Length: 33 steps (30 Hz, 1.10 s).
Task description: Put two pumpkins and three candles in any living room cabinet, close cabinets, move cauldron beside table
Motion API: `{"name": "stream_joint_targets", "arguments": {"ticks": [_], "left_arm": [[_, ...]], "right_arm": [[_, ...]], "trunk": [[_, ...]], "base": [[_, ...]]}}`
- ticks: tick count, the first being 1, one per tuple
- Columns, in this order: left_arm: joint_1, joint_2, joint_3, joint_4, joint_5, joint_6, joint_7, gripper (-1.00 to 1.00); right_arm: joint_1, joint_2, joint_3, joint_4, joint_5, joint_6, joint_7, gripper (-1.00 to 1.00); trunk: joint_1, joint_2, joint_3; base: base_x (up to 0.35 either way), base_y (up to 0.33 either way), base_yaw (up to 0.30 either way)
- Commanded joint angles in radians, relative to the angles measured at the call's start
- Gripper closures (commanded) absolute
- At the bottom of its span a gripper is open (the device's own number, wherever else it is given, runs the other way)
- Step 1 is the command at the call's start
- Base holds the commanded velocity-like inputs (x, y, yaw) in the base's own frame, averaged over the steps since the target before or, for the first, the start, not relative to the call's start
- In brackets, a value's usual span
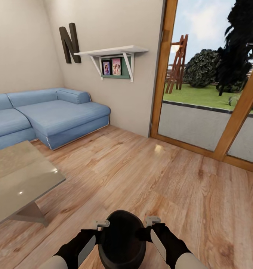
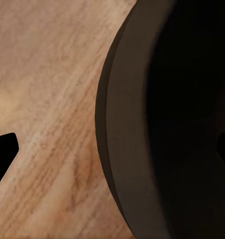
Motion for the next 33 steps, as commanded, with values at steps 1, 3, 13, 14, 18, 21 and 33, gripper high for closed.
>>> {"name": "stream_joint_targets", "arguments": {"ticks": [1, 3, 13, 14, 18, 21, 33], "left_arm": [[-0.001, 0.001, -0.008, -0.001, 0.011, 0.003, 0.009, -1.0], [-0.001, 0.001, -0.008, -0.001, 0.011, 0.003, 0.009, -1.0], [-0.001, 0.001, -0.008, -0.001, 0.011, 0.003, 0.009, -1.0], [-0.001, 0.001, -0.008, -0.001, 0.011, 0.003, 0.009, -1.0], [-0.001, 0.001, -0.008, -0.001, 0.011, 0.003, 0.009, -1.0], [-0.001, 0.001, -0.008, -0.001, 0.011, 0.003, 0.009, -1.0], [-0.001, 0.001, -0.008, -0.001, 0.011, 0.003, 0.009, -1.0]], "right_arm": [[0.0, -0.001, 0.005, -0.001, -0.008, 0.004, -0.005, -1.0], [0.0, -0.001, 0.005, -0.001, -0.008, 0.004, -0.005, -1.0], [0.0, 0.0, 0.005, -0.001, -0.007, 0.004, -0.017, -1.0], [-0.001, 0.002, 0.006, 0.004, -0.008, 0.004, -0.03, -1.0], [-0.008, 0.015, 0.006, 0.018, -0.008, 0.004, -0.074, -1.0], [-0.012, 0.019, 0.006, 0.041, -0.008, 0.002, -0.098, -1.0], [-0.014, 0.019, 0.006, 0.08, -0.008, -0.055, -0.114, -1.0]], "trunk": [[0.0, 0.0, -0.001], [0.0, 0.0, -0.001], [0.0, 0.0, -0.001], [0.0, 0.0, -0.001], [0.0, 0.0, -0.001], [0.0, 0.0, -0.001], [0.0, 0.0, -0.001]], "base": [[0.029, 0.0, 0.0], [0.076, 0.0, 0.0], [0.058, 0.0, 0.0], [0.006, 0.0, 0.0], [0.003, 0.0, 0.0], [0.0, 0.0, 0.0], [0.0, 0.007, 0.0]]}}
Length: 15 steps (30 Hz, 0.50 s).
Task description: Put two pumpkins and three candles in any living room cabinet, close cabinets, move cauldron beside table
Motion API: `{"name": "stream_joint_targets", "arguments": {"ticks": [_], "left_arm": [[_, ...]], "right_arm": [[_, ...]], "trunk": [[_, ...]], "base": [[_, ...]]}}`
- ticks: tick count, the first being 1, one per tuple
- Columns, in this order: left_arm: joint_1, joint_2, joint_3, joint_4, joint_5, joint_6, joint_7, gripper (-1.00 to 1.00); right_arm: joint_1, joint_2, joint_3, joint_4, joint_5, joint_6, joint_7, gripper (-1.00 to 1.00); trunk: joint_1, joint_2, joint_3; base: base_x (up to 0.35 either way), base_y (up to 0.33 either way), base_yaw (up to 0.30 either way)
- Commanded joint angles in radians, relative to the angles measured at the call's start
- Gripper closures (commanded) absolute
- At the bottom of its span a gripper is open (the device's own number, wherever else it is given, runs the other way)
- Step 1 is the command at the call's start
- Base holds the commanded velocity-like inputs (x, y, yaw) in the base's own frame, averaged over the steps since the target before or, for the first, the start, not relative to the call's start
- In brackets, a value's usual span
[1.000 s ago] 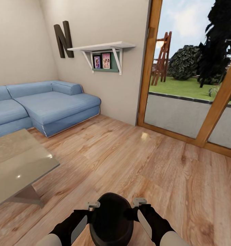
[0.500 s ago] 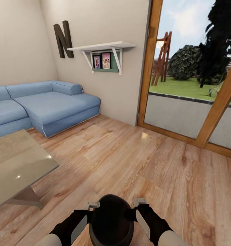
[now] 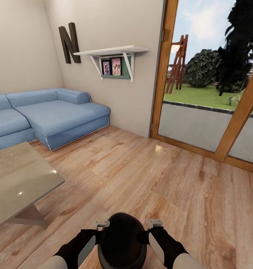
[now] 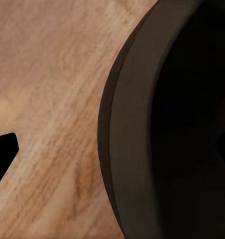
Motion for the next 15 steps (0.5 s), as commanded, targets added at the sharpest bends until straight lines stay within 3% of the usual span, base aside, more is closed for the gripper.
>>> {"name": "stream_joint_targets", "arguments": {"ticks": [1, 15], "left_arm": [[-0.001, 0.001, -0.008, -0.002, 0.011, 0.003, 0.009, -1.0], [-0.001, 0.001, -0.008, -0.002, 0.011, 0.003, 0.009, -1.0]], "right_arm": [[0.0, 0.0, 0.005, -0.001, -0.011, 0.002, -0.009, -1.0], [0.0, 0.0, 0.004, 0.005, -0.011, -0.021, -0.009, -1.0]], "trunk": [[0.0, 0.0, -0.001], [0.0, 0.0, -0.001]], "base": [[0.0, 0.006, 0.0], [0.0, 0.027, 0.0]]}}
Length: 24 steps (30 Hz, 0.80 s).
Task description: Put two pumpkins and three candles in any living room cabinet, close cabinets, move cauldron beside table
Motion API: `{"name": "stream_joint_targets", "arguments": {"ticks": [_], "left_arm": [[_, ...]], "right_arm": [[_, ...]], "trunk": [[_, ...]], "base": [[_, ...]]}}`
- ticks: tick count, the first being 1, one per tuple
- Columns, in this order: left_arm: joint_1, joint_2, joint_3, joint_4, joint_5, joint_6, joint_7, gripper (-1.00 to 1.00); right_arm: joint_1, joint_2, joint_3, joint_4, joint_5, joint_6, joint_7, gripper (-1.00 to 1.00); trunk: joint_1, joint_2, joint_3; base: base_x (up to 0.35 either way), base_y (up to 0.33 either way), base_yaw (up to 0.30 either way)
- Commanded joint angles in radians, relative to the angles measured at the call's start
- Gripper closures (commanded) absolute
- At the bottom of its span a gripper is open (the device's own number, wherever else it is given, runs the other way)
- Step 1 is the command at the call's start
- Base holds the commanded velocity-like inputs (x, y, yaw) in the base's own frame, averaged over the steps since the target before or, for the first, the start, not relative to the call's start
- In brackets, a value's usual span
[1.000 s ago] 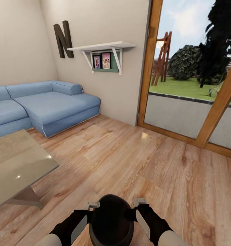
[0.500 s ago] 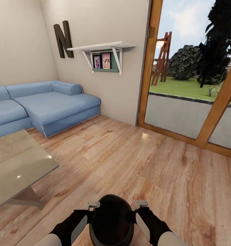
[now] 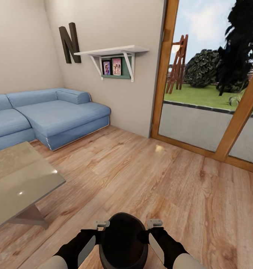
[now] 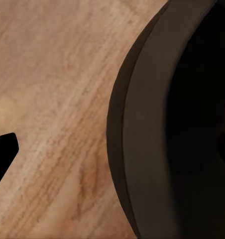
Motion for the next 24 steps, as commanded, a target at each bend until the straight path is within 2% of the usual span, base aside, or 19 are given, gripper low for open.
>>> {"name": "stream_joint_targets", "arguments": {"ticks": [1, 7, 10, 15, 19, 24], "left_arm": [[-0.001, 0.001, -0.008, -0.002, 0.011, 0.003, 0.009, -1.0], [-0.001, 0.0, -0.008, -0.003, 0.011, 0.003, 0.01, -1.0], [-0.001, 0.0, -0.008, -0.003, 0.011, 0.003, 0.01, -1.0], [-0.001, 0.0, -0.008, -0.003, 0.011, 0.003, 0.011, -1.0], [-0.001, 0.0, -0.008, -0.004, 0.011, 0.002, 0.011, -1.0], [-0.001, 0.001, -0.008, -0.004, 0.011, 0.002, 0.01, -1.0]], "right_arm": [[0.0, 0.0, 0.005, -0.001, -0.011, 0.004, -0.009, -1.0], [0.0, -0.001, 0.005, -0.001, -0.011, 0.003, -0.009, -1.0], [0.0, -0.001, 0.005, 0.0, -0.011, 0.003, -0.009, -1.0], [0.0, -0.001, 0.005, 0.0, -0.011, 0.003, -0.009, -1.0], [0.0, -0.001, 0.005, 0.0, -0.011, 0.003, -0.009, -1.0], [0.0, -0.001, 0.005, 0.0, -0.011, 0.003, -0.009, -1.0]], "trunk": [[0.0, 0.0, -0.001], [0.0, 0.0, -0.001], [0.001, -0.001, -0.013], [0.001, -0.001, -0.013], [0.003, -0.002, -0.028], [0.003, -0.002, -0.028]], "base": [[0.0, 0.01, 0.0], [0.0, 0.004, 0.0], [0.0, 0.0, 0.0], [0.0, 0.0, 0.0], [0.0, 0.0, 0.0], [0.0, 0.0, 0.0]]}}
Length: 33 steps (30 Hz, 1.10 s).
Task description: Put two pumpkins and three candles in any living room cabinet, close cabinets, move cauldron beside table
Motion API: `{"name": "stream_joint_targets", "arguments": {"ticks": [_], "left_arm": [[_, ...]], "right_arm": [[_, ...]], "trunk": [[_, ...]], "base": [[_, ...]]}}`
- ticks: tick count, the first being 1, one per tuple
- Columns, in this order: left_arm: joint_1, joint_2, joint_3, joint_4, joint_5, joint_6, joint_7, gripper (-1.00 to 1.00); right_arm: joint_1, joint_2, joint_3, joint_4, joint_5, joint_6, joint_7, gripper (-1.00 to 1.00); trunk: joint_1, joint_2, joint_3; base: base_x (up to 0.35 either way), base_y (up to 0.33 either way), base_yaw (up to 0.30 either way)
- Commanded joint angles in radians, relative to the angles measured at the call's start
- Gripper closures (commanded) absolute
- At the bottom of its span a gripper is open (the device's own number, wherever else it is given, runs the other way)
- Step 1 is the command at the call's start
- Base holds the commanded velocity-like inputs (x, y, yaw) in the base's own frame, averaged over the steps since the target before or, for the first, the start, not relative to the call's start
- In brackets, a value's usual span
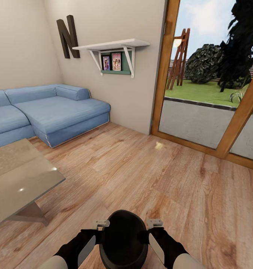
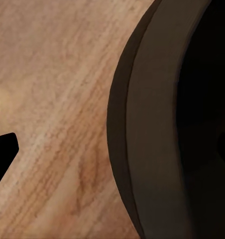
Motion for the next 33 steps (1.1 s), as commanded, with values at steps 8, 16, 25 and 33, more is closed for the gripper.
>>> {"name": "stream_joint_targets", "arguments": {"ticks": [8, 16, 25, 33], "left_arm": [[-0.001, 0.001, -0.008, -0.002, 0.011, 0.003, 0.008, -1.0], [-0.001, 0.001, -0.008, -0.002, 0.011, 0.002, 0.008, -1.0], [-0.001, 0.001, -0.008, -0.003, 0.011, 0.001, 0.008, -1.0], [-0.001, 0.001, -0.008, -0.007, 0.011, 0.001, 0.009, -1.0]], "right_arm": [[0.0, -0.001, 0.008, -0.001, -0.011, 0.005, -0.008, -1.0], [0.0, -0.001, 0.008, -0.001, -0.011, 0.005, -0.008, -1.0], [0.0, 0.0, 0.008, 0.0, -0.011, 0.005, -0.008, -1.0], [0.0, 0.0, 0.008, 0.0, -0.011, 0.005, -0.008, -1.0]], "trunk": [[0.002, -0.002, -0.02], [0.003, -0.002, -0.032], [0.004, -0.003, -0.04], [0.004, -0.003, -0.04]], "base": [[0.0, 0.0, 0.0], [0.0, 0.0, 0.0], [0.0, 0.0, 0.0], [0.0, 0.0, 0.0]]}}
